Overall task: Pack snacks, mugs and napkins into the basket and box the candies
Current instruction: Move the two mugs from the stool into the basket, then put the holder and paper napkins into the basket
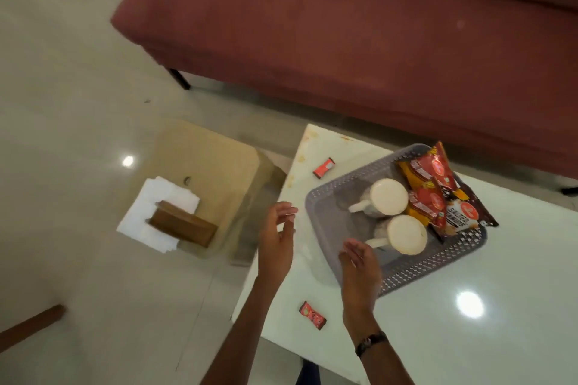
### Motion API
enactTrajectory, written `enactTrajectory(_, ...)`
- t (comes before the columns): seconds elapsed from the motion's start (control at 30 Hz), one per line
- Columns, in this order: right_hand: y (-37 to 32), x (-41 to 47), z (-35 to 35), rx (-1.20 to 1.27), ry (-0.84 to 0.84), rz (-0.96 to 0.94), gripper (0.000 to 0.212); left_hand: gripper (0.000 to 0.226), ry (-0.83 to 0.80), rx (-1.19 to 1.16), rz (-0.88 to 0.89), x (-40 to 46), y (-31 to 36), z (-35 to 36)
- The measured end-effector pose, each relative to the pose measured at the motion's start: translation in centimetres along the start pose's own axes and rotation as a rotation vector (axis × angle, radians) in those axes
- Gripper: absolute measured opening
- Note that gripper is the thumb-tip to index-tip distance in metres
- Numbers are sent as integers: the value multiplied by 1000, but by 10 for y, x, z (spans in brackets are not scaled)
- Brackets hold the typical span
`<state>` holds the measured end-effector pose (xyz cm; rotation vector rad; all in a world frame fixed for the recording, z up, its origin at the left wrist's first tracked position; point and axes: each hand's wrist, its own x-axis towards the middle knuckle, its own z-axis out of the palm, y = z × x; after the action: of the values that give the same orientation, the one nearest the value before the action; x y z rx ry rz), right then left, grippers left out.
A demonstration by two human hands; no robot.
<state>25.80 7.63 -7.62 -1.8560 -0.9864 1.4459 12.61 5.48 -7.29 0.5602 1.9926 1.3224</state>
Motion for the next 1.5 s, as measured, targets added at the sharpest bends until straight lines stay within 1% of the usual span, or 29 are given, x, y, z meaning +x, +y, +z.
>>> enactTrajectory(0.07,-15,-13,32,-65,-205,-114,22,25,180,-136,-102,-7,2,-33)
enactTrajectory(0.1,-20,-18,51,-107,-314,-159,21,24,283,-165,-119,-10,0,-50)
enactTrajectory(0.17,-25,-28,93,-222,-505,-233,20,21,469,-154,-133,-11,-10,-83)
enactTrajectory(0.27,-28,-40,159,-391,-716,-328,25,28,637,-149,-219,-7,-29,-123)
enactTrajectory(0.33,-29,-48,197,-456,-818,-383,31,38,683,-147,-285,-1,-39,-141)
enactTrajectory(0.37,-29,-51,214,-500,-853,-427,34,42,676,-154,-312,3,-43,-148)
enactTrajectory(0.47,-26,-57,248,-658,-972,-516,40,53,584,-246,-422,17,-54,-161)
enactTrajectory(0.53,-21,-57,258,-738,-1005,-555,37,57,519,-289,-468,26,-59,-165)
enactTrajectory(0.6,-14,-57,262,-778,-991,-591,33,56,467,-258,-458,31,-65,-167)
enactTrajectory(0.7,-6,-58,261,-776,-959,-633,32,52,441,-192,-417,33,-66,-168)
enactTrajectory(0.87,-17,-67,233,-641,-956,-663,34,52,434,-10,-296,17,-42,-158)
enactTrajectory(0.93,-26,-71,209,-567,-900,-650,35,53,405,57,-230,7,-26,-145)
enactTrajectory(1.0,-33,-68,178,-492,-815,-597,34,55,349,109,-159,-5,-9,-126)
enactTrajectory(1.13,-44,-52,104,-343,-631,-545,31,60,153,96,-42,-31,11,-72)
enactTrajectory(1.2,-45,-39,66,-293,-571,-503,30,61,64,79,-25,-43,14,-40)
enactTrajectory(1.3,-41,-16,17,-362,-480,-525,32,64,-55,68,-23,-57,11,6)
enactTrajectory(1.37,-30,2,-6,-409,-392,-565,32,64,-134,49,-29,-62,7,30)
enactTrajectory(1.4,-24,12,-14,-434,-362,-556,32,63,-161,41,-26,-64,5,40)
enactTrajectory(1.47,-12,29,-25,-476,-346,-503,31,59,-186,70,-15,-67,-2,57)
enactTrajectory(1.5,-7,37,-28,-497,-355,-478,31,56,-174,123,6,-67,-7,63)
